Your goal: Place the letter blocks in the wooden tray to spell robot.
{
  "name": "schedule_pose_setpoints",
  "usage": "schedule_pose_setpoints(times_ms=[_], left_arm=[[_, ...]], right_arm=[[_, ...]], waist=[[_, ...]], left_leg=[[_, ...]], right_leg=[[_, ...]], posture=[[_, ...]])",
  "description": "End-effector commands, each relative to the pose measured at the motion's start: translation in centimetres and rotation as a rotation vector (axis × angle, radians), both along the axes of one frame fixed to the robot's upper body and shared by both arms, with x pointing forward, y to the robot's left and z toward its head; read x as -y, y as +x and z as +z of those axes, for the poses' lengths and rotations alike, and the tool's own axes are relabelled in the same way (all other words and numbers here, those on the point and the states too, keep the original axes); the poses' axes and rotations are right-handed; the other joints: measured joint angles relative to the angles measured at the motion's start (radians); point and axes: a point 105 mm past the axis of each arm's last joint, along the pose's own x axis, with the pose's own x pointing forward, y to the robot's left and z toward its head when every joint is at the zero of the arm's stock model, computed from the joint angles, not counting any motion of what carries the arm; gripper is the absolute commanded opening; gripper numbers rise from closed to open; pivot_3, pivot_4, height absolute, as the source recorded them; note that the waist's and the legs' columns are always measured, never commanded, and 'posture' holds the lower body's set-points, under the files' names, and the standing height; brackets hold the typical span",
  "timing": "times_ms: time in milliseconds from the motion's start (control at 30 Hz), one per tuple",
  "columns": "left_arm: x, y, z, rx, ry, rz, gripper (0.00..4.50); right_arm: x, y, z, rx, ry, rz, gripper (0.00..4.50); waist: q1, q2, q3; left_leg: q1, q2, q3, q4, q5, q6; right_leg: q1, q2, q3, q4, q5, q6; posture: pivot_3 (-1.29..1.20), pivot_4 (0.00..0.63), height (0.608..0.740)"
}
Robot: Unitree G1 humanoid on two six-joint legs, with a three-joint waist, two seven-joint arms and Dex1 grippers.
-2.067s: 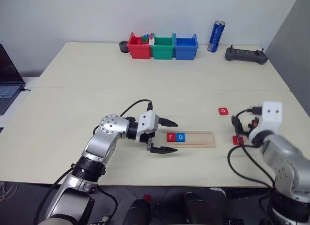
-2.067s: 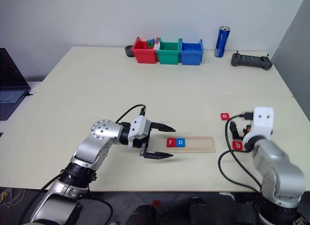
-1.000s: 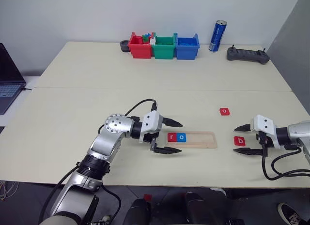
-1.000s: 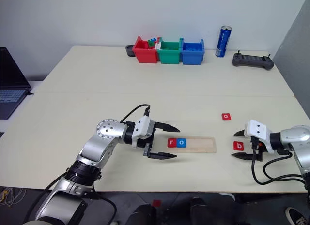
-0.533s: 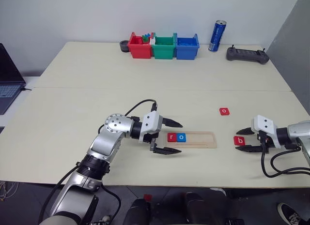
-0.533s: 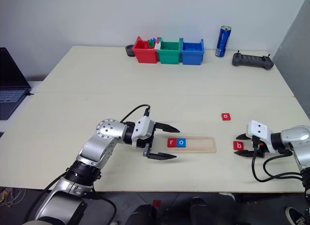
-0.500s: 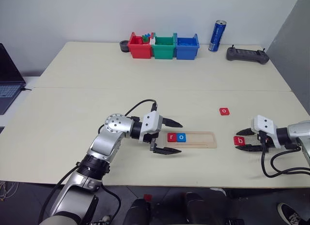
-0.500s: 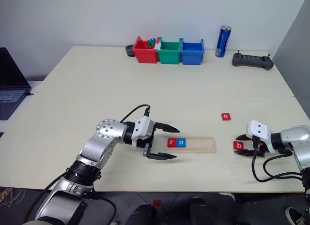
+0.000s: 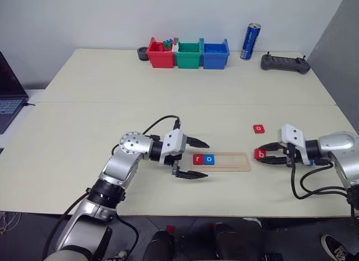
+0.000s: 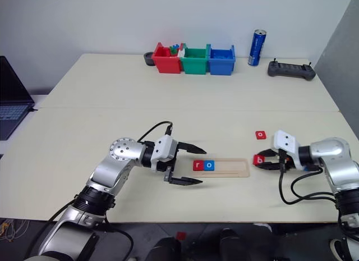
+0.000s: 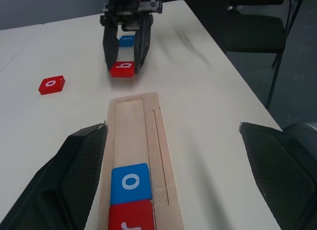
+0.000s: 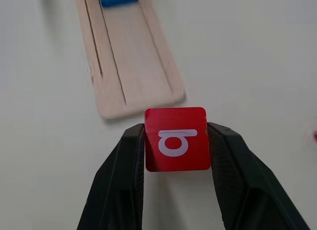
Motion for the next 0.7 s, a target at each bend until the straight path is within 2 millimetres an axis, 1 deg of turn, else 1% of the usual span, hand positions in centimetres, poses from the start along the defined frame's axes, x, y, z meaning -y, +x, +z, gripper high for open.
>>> schedule_pose_setpoints(times_ms=[33, 133, 300, 500, 700], left_arm=[[-1.5, -0.1, -0.1, 0.015, 0.007, 0.021, 4.5], [-2.3, -0.3, -0.4, 0.008, 0.016, 0.042, 4.5], [-2.7, -0.2, -0.9, 0.01, 0.013, 0.077, 4.5], [-2.9, -0.1, -0.9, 0.012, 0.004, 0.102, 4.5], [-2.8, -0.1, -0.9, 0.013, -0.002, 0.106, 4.5]], right_arm=[[-3.0, 0.1, 1.3, 0.025, 0.063, 0.044, 1.46], [-4.7, 0.0, 0.8, 0.019, 0.067, 0.075, 1.46], [-6.1, 0.0, -0.1, 0.006, 0.054, 0.109, 1.46], [-7.7, -0.1, -0.9, -0.006, 0.047, 0.142, 1.46], [-8.8, 0.5, -1.2, 0.003, 0.056, 0.145, 1.46]], waist=[[0.0, 0.0, 0.0], [0.006, 0.0, 0.0], [0.013, 0.0, 0.0], [0.009, 0.0, 0.0], [0.006, 0.0, 0.0]], left_leg=[[0.0, 0.0, 0.0, 0.0, 0.0, 0.0], [-0.001, 0.0, -0.001, 0.0, 0.0, 0.0], [-0.001, -0.001, -0.001, 0.0, 0.0, 0.0], [-0.001, -0.001, -0.001, 0.0, 0.0, 0.0], [-0.001, 0.0, -0.002, 0.0, 0.0, 0.0]], right_leg=[[0.0, 0.0, 0.0, 0.0, 0.0, 0.0], [0.0, 0.0, 0.0, 0.0, 0.0, 0.0], [0.0, -0.002, -0.001, -0.001, 0.0, 0.0], [-0.001, -0.001, -0.002, 0.0, 0.0, 0.0], [-0.001, -0.001, -0.002, 0.0, 0.0, 0.0]], posture=[[0.0, 0.15, 0.74], [0.0, 0.15, 0.74], [0.0, 0.15, 0.74], [0.0, 0.15, 0.74], [0.0, 0.15, 0.74]])
